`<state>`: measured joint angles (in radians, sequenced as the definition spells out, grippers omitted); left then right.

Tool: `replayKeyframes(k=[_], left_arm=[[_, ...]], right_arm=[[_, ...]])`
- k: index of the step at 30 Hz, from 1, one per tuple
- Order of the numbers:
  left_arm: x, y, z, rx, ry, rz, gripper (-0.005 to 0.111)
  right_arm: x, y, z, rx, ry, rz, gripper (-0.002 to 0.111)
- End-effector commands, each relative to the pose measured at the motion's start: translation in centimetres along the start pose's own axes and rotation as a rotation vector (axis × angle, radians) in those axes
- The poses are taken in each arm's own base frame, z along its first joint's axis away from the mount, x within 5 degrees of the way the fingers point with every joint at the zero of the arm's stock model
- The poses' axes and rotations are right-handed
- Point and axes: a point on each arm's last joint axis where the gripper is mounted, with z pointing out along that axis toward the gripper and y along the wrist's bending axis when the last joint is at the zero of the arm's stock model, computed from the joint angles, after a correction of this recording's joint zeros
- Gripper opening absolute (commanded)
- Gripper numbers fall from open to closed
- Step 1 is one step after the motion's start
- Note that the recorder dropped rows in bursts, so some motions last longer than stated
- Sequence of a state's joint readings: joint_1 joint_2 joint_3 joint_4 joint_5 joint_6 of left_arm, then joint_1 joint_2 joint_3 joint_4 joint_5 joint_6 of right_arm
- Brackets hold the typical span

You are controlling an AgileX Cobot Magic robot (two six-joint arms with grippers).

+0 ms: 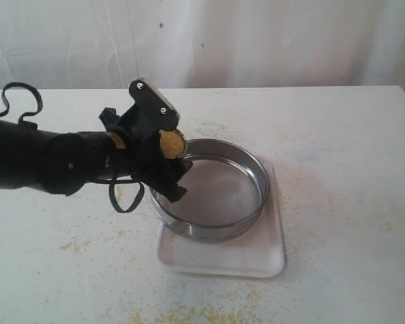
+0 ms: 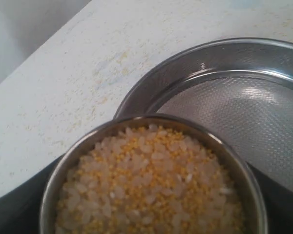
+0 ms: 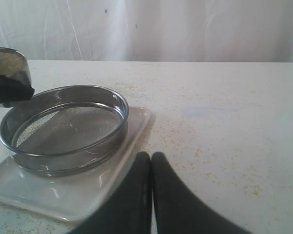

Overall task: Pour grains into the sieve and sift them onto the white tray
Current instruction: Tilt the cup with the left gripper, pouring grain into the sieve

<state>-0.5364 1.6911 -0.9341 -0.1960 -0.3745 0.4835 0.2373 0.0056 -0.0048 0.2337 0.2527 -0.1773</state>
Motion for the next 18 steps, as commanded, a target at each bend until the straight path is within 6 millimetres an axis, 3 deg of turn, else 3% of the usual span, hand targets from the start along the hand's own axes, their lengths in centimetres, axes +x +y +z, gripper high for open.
replayKeyframes(k=[1, 7, 18], left_arm=[[-2.6, -0.3, 0.0, 0.064, 0.005, 0.140, 0.000], [-3.9, -0.7, 1.5, 0.145, 0.043, 0.301, 0.000], [-4.3, -1.6, 4.0, 0.257, 0.104, 0.542, 0.000]], right_arm=[[0.1, -0.1, 0.0, 0.009, -0.008, 0.002, 0.000], [0.1, -0.1, 0.0, 0.009, -0.008, 0.002, 0.000], [0.1, -0.1, 0.0, 0.009, -0.008, 0.002, 0.000]])
